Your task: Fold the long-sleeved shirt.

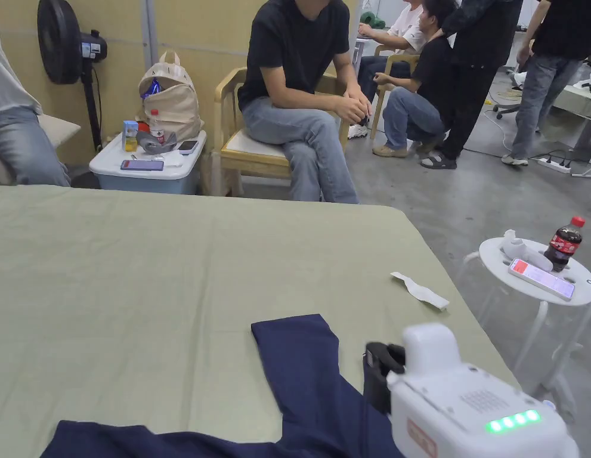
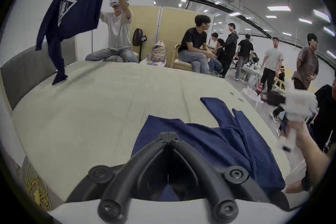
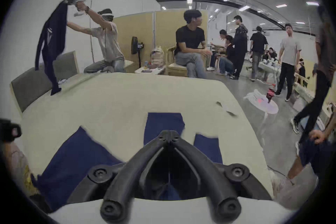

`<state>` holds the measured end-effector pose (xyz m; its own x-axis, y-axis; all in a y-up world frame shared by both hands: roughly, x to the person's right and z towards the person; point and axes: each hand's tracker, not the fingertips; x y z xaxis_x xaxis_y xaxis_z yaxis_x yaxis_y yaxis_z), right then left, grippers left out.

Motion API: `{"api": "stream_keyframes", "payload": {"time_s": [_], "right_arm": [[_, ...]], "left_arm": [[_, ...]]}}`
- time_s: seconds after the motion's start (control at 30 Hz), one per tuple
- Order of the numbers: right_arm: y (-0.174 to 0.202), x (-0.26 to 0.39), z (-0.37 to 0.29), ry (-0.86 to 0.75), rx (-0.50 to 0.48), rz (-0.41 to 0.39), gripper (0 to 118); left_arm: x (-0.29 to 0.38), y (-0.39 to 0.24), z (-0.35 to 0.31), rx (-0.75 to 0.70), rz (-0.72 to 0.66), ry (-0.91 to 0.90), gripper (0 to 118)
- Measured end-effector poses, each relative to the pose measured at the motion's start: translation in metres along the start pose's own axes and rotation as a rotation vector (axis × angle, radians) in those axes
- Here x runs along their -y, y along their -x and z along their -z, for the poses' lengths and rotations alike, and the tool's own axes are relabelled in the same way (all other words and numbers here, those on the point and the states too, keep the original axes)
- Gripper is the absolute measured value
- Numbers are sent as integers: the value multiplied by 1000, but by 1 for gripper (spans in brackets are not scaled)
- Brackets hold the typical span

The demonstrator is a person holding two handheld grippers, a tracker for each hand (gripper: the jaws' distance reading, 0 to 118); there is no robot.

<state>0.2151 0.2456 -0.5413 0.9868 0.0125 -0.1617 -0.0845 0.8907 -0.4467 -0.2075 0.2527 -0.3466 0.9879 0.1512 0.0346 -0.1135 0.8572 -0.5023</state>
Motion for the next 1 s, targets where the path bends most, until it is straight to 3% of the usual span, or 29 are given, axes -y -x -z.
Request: {"api": "stream_keyframes", "payload": {"time_s": [0.03,0.07,0.1,0.13,0.3,0.43,0.47,0.5,0.53,0.57,0.6,0.67,0.77,0.8,0.97,1.0], "right_arm": [[-8,-8,31,32,-58,13,17],[-18,-19,67,85,-133,61,51],[-27,-27,104,158,-161,101,63],[-35,-30,135,224,-188,134,63],[-62,-15,266,372,-129,154,66],[-61,10,313,526,-108,150,66],[-56,13,304,524,-99,147,64],[-52,6,290,402,-95,123,61],[-51,6,294,453,-100,127,45],[-49,5,293,469,-90,78,16],[-44,4,287,431,-81,23,3],[-40,0,280,430,-77,25,3],[-39,-15,247,287,-115,46,3],[-39,-22,231,242,-135,74,3],[-25,-33,118,80,-163,19,3],[-23,-27,91,35,-167,37,3]], "left_arm": [[-3,-3,7,5,1,7,0],[-5,-4,14,-5,-2,13,0],[-7,-4,20,9,-10,18,0],[-8,-3,25,25,-14,18,0],[-11,-2,46,40,-17,11,0],[-9,-5,58,43,16,38,0],[-9,-5,61,48,21,46,0],[-9,-6,62,52,24,57,0],[-9,-7,63,53,23,61,0],[-7,-5,63,55,20,66,0],[-6,-5,63,66,16,72,0],[-6,-9,60,69,13,73,0],[-6,-6,45,64,3,73,0],[-7,-6,39,65,-1,68,0],[-11,0,9,43,-11,47,0],[-12,1,2,42,-19,40,0]]}}
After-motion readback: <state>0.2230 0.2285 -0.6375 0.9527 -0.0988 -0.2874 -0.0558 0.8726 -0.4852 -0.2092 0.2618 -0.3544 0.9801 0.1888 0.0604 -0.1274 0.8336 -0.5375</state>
